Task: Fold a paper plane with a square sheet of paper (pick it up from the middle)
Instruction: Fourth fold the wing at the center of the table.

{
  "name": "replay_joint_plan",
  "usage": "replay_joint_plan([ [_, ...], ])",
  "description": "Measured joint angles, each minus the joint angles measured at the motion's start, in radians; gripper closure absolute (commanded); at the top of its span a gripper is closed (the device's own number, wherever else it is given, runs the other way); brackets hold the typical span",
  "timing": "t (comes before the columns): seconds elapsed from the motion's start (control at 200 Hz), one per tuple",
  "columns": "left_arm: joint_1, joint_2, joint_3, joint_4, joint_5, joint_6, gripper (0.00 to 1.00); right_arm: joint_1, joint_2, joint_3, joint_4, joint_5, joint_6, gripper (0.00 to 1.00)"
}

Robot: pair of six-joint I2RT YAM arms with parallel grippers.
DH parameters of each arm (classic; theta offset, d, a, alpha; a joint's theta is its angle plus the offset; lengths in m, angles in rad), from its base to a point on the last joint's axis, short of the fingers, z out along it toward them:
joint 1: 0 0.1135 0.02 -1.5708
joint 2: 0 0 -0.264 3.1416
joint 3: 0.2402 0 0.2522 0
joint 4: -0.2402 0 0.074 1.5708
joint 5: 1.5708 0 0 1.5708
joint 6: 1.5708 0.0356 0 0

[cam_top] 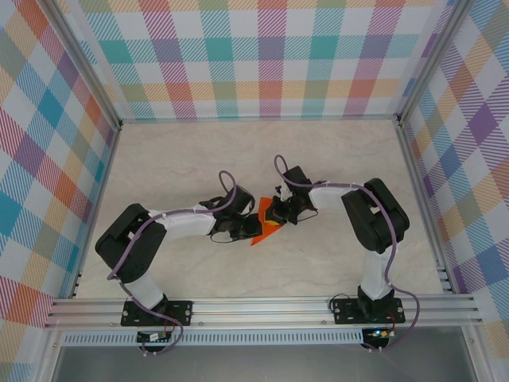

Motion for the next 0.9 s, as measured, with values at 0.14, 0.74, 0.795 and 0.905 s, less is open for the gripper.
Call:
replay_joint_plan([
  [0.14, -0.001, -0.012, -0.027, -0.010, 0.016, -0.004, 0.89, 0.000, 0.001, 0.002, -0.004, -0.002, 0.000, 0.98],
  [0.74, -0.003, -0.012, -0.058, -0.026, 0.003, -0.014, 0.88, 0.000, 0.007, 0.009, -0.012, -0.011, 0.000, 0.98],
  [0.795, -0.003, -0.012, -0.060, -0.025, 0.002, -0.019, 0.88, 0.000, 0.007, 0.009, -0.012, -0.011, 0.000, 0.98],
  [0.905, -0.003, -0.012, -0.063, -0.022, 0.003, -0.024, 0.89, 0.000, 0.007, 0.009, -0.012, -0.011, 0.000, 0.98],
])
